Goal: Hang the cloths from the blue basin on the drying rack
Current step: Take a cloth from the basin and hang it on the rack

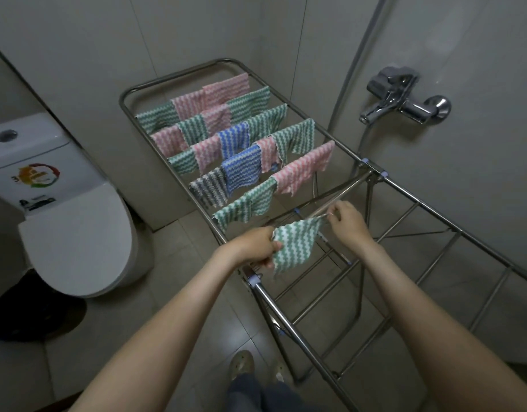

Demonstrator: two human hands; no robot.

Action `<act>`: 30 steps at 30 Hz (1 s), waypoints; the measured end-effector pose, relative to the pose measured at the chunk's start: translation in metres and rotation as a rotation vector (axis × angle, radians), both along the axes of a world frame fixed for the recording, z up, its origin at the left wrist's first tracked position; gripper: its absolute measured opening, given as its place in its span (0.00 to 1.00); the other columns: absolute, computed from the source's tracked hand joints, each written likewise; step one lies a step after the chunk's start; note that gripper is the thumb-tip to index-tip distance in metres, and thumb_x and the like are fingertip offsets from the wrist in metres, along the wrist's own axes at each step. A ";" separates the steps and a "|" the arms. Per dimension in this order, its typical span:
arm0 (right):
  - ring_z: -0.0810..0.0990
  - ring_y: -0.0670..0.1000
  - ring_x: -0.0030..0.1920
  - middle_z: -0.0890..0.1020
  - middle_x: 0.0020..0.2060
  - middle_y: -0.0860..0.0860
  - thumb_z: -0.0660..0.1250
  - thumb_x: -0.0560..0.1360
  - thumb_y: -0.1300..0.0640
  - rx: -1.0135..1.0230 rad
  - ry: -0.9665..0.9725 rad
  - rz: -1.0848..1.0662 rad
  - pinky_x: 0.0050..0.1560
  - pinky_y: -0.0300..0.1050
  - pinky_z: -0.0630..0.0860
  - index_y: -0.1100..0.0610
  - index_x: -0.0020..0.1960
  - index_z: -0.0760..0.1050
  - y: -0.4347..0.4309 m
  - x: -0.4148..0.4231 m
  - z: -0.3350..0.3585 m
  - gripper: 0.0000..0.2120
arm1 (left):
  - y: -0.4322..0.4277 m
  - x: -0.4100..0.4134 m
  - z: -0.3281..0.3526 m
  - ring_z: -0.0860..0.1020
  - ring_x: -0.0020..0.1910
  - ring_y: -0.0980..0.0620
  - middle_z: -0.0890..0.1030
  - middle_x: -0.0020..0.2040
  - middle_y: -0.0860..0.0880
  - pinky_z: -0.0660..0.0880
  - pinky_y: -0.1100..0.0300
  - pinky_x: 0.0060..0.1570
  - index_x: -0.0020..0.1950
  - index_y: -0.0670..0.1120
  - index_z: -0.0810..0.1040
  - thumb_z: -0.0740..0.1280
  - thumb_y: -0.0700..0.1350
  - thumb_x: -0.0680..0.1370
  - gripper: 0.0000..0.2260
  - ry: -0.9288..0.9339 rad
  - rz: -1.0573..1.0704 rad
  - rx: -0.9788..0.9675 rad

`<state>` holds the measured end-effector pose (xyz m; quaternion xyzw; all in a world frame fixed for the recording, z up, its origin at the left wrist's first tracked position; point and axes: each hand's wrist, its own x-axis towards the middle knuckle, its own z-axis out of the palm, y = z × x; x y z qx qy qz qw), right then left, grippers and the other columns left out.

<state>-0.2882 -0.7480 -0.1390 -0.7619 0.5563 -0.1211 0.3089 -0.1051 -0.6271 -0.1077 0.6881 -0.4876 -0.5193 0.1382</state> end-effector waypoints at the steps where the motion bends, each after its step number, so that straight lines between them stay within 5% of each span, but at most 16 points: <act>1: 0.75 0.57 0.44 0.77 0.45 0.57 0.59 0.78 0.62 0.020 -0.060 -0.023 0.43 0.47 0.67 0.58 0.45 0.71 -0.001 -0.001 0.003 0.04 | -0.002 0.000 -0.001 0.74 0.23 0.57 0.78 0.33 0.47 0.70 0.60 0.29 0.47 0.45 0.68 0.59 0.45 0.82 0.06 -0.049 -0.003 -0.007; 4: 0.76 0.56 0.36 0.78 0.40 0.56 0.59 0.78 0.58 0.059 -0.129 -0.055 0.39 0.48 0.72 0.55 0.45 0.70 -0.001 0.001 0.006 0.04 | -0.005 0.003 -0.003 0.75 0.32 0.54 0.75 0.35 0.50 0.69 0.59 0.35 0.40 0.48 0.67 0.61 0.46 0.81 0.10 -0.174 -0.013 0.002; 9: 0.77 0.55 0.41 0.77 0.41 0.53 0.62 0.77 0.58 0.108 -0.137 0.009 0.43 0.50 0.74 0.55 0.46 0.71 -0.002 0.022 -0.002 0.02 | -0.005 0.017 -0.009 0.72 0.44 0.48 0.73 0.47 0.45 0.67 0.58 0.41 0.55 0.40 0.73 0.61 0.47 0.81 0.11 -0.376 -0.029 0.055; 13: 0.74 0.54 0.46 0.77 0.44 0.53 0.63 0.77 0.61 0.105 -0.082 0.080 0.44 0.44 0.68 0.55 0.48 0.71 -0.008 0.040 -0.009 0.02 | -0.004 0.027 -0.012 0.74 0.39 0.48 0.73 0.41 0.44 0.68 0.57 0.36 0.43 0.41 0.73 0.59 0.44 0.80 0.10 -0.483 -0.006 0.080; 15: 0.75 0.55 0.47 0.79 0.46 0.55 0.63 0.77 0.60 0.077 -0.037 0.111 0.44 0.45 0.68 0.56 0.48 0.72 -0.014 0.048 -0.014 0.01 | -0.006 0.031 -0.016 0.77 0.48 0.43 0.77 0.47 0.40 0.73 0.56 0.42 0.51 0.40 0.76 0.59 0.43 0.80 0.09 -0.514 -0.005 0.083; 21: 0.77 0.55 0.45 0.78 0.44 0.55 0.63 0.76 0.63 0.058 -0.110 0.136 0.41 0.40 0.64 0.59 0.52 0.74 -0.023 0.075 -0.016 0.05 | -0.015 0.037 -0.025 0.78 0.53 0.43 0.79 0.56 0.41 0.70 0.56 0.42 0.64 0.42 0.73 0.57 0.40 0.80 0.13 -0.570 0.012 0.107; 25: 0.76 0.50 0.47 0.75 0.58 0.50 0.66 0.76 0.59 0.157 -0.034 0.285 0.48 0.39 0.67 0.54 0.68 0.67 -0.023 0.075 -0.024 0.21 | -0.022 0.034 -0.028 0.76 0.59 0.42 0.75 0.62 0.40 0.74 0.52 0.51 0.66 0.39 0.69 0.58 0.39 0.80 0.15 -0.684 0.013 0.178; 28: 0.75 0.50 0.57 0.78 0.58 0.50 0.68 0.74 0.49 0.162 0.117 0.445 0.60 0.46 0.68 0.50 0.64 0.72 -0.023 0.065 -0.039 0.19 | -0.028 0.028 -0.033 0.68 0.66 0.41 0.67 0.68 0.39 0.69 0.51 0.62 0.70 0.39 0.61 0.62 0.46 0.79 0.23 -0.695 0.014 0.106; 30: 0.72 0.50 0.61 0.80 0.56 0.48 0.68 0.72 0.42 0.150 0.184 0.551 0.65 0.47 0.61 0.46 0.58 0.76 -0.022 0.058 -0.047 0.17 | -0.031 0.025 -0.038 0.69 0.66 0.42 0.69 0.67 0.41 0.69 0.51 0.61 0.71 0.42 0.63 0.65 0.55 0.77 0.28 -0.530 -0.012 0.027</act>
